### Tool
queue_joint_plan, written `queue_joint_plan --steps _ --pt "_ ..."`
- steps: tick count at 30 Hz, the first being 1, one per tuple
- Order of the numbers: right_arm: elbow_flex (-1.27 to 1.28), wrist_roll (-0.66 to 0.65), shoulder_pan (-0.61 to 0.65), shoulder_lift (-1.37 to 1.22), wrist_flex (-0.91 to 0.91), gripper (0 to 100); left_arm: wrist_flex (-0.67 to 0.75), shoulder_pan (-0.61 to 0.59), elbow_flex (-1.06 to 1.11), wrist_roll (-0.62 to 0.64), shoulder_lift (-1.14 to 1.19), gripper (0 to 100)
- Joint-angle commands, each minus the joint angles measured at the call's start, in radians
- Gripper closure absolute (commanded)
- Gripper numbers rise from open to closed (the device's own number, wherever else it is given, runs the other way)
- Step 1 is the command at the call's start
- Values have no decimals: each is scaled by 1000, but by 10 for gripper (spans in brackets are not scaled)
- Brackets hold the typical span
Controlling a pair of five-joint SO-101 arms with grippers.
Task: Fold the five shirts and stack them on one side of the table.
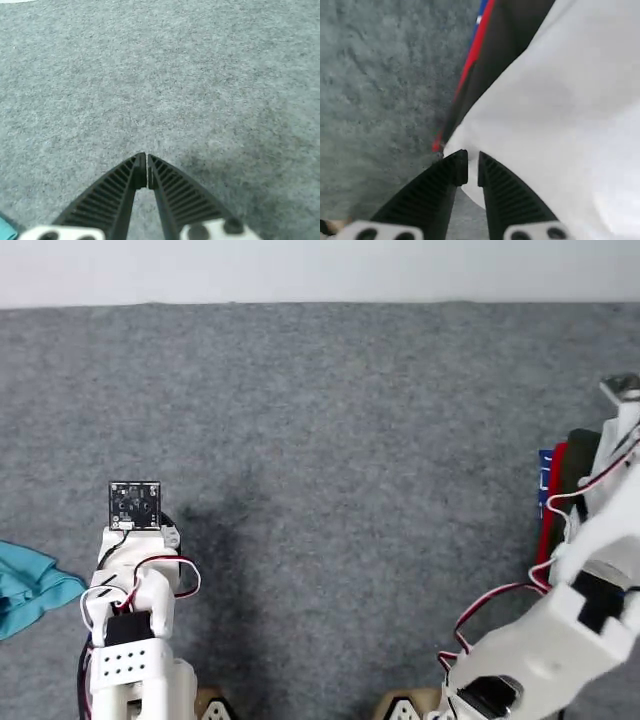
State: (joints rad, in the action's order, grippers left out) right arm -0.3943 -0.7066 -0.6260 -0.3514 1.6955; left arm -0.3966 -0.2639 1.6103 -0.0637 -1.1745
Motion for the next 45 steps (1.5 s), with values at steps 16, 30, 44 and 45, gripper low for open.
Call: queue_joint_plan --steps 16,30,44,45 --pt "301 413 216 486 101 988 21 3 -5 -11 -12 985" --pt "1246 571 286 1322 -389 988 -71 3 -116 -2 -14 986" --pt "1858 557 302 1922 -545 988 -440 3 -573 -6 -6 986" --pt "1886 557 302 1969 -545 988 -463 3 -595 -9 -6 986"
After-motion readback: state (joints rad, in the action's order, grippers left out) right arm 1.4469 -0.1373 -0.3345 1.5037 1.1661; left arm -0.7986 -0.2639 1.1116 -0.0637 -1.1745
